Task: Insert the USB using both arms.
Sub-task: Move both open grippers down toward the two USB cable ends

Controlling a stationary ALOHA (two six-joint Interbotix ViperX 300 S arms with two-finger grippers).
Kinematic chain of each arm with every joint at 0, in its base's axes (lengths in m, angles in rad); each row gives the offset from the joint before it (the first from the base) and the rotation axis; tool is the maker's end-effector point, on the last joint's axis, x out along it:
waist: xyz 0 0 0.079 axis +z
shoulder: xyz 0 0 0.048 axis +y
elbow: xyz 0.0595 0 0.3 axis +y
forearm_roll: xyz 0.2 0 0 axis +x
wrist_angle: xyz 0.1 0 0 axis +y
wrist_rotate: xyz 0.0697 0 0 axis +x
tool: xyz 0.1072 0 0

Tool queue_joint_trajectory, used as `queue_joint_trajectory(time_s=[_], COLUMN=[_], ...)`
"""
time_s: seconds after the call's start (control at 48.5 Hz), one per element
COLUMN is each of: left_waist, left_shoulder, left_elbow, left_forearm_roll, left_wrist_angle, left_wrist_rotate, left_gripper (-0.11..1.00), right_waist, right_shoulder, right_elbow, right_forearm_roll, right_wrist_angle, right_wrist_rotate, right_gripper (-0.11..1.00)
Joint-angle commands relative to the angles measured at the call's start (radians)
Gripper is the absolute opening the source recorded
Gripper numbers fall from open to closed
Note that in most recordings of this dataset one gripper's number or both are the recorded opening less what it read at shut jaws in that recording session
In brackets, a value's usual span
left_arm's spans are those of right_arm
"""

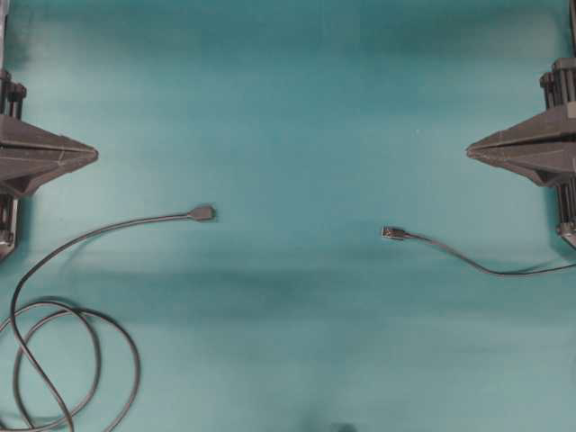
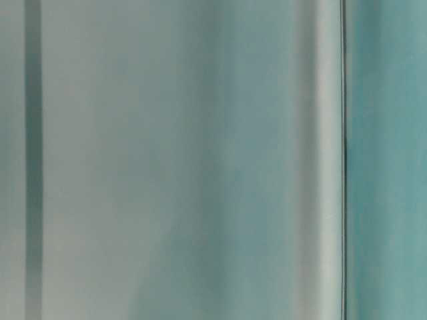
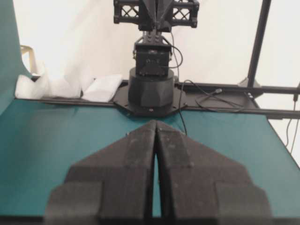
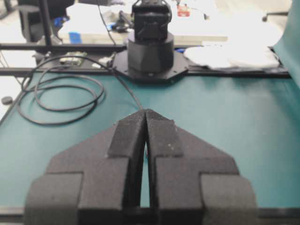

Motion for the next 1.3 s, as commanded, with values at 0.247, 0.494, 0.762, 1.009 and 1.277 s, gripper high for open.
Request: queue_joint_trajectory(time_s=[0.247,0.494,0.762,1.009,1.277], left_waist=[-0.009,-0.009,-0.009,-0.009,-0.009], left_shoulder=[0.011,0.069,0.167,0.176,0.204], left_elbow=[-0.043,-0.078,-0.074,-0.052,-0.052], left_forearm_roll=[0.003,0.002,0.003,0.002,0.003], left_wrist_angle=[0.112,0.268,0.324,0.356,0.477], left_wrist_rotate=[-0.005,-0.026,-0.084,-0.103,-0.124], left_gripper=[-0.01,-0.01,0.00,0.46,0.79], right_waist=[0.008,0.009,0.008,0.009,0.009], right_shoulder=[0.012,0.046,0.110,0.126,0.138], right_elbow=[-0.026,-0.058,-0.069,-0.064,-0.066], right_forearm_roll=[-0.009,-0.009,-0.008,-0.009,-0.009], right_wrist_angle=[0.126,0.287,0.387,0.396,0.471], right_wrist_rotate=[0.009,0.046,0.150,0.206,0.206], right_gripper=[0.00,0.00,0.00,0.00,0.00])
